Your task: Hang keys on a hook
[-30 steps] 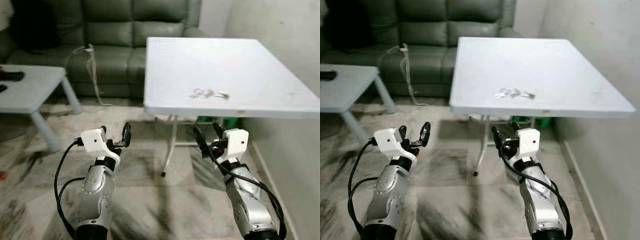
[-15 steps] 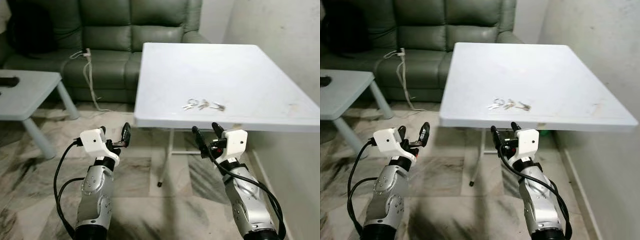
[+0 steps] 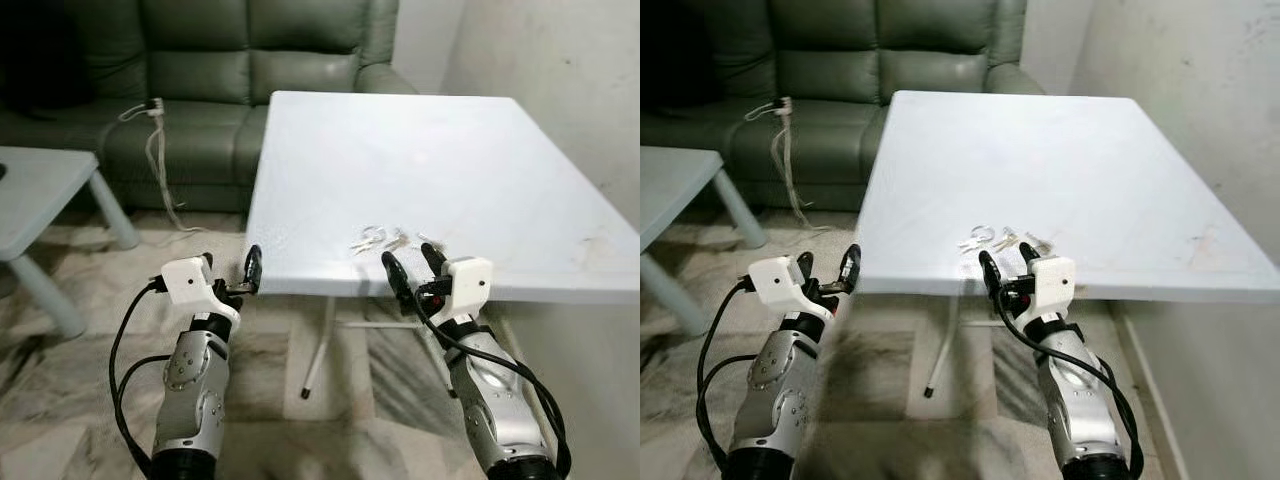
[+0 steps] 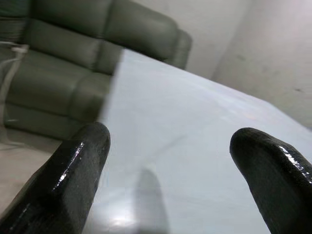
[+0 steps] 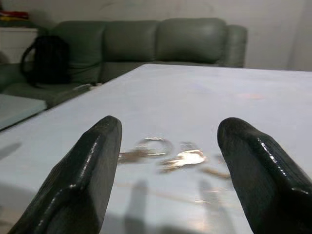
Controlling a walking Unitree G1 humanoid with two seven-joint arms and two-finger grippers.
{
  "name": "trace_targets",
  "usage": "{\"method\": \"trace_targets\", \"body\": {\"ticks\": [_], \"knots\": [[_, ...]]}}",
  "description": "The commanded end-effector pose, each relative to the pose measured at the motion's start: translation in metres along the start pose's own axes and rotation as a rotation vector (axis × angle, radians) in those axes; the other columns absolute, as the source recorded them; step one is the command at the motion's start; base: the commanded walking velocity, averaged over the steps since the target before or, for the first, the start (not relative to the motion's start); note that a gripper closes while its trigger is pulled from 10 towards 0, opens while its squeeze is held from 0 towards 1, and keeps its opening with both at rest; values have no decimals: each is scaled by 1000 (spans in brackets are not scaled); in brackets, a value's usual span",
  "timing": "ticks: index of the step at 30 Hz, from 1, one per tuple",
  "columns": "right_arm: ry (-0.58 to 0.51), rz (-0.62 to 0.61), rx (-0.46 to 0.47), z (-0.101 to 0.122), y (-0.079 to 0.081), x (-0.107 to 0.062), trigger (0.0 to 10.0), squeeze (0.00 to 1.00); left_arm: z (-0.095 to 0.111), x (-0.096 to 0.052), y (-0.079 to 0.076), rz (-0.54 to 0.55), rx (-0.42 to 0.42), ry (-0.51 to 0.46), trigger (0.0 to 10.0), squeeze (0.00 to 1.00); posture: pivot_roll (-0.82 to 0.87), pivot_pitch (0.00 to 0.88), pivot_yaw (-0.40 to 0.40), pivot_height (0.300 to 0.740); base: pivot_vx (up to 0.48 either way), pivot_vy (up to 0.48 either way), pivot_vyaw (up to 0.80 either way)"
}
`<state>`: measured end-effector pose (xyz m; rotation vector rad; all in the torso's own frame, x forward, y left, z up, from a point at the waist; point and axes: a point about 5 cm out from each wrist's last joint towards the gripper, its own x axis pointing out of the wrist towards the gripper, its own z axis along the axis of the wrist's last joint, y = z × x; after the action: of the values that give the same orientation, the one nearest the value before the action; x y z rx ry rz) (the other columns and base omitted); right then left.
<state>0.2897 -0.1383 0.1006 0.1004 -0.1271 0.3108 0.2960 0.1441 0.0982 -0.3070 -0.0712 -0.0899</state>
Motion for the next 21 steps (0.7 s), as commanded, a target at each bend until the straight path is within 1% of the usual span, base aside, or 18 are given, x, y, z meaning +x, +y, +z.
{"method": "trace_targets", "body": {"ticks": [1, 10, 12, 14, 17, 21], "knots": [[2, -30, -8, 1, -9, -3, 10000, 0, 0, 2, -8, -21, -5, -2, 10000, 0, 16, 0, -65, 740, 420, 0, 0], [5, -25, -10, 1, -8, -3, 10000, 0, -1, 2, -9, -16, -5, 2, 10000, 0, 15, 0, -65, 740, 391, 0, 0], [5, -24, -11, 1, -8, -3, 10000, 0, -1, 1, -9, -7, -12, 2, 10000, 0, 15, 0, -65, 740, 0, 0, 0], [6, -20, -11, 1, -8, -3, 10000, 0, -2, 1, -10, -8, 15, 7, 10000, 0, 15, 0, -65, 740, 0, 0, 0], [12, -5, -13, 0, -6, -3, 10000, 0, -4, 1, -9, 8, 16, 17, 10000, 0, 16, 0, -64, 740, 0, 0, 0], [27, 26, -22, -2, -2, -2, 10000, 0, -5, 1, -11, -4, 23, 21, 10000, 0, 17, 0, -64, 740, 0, 0, 0]]}}
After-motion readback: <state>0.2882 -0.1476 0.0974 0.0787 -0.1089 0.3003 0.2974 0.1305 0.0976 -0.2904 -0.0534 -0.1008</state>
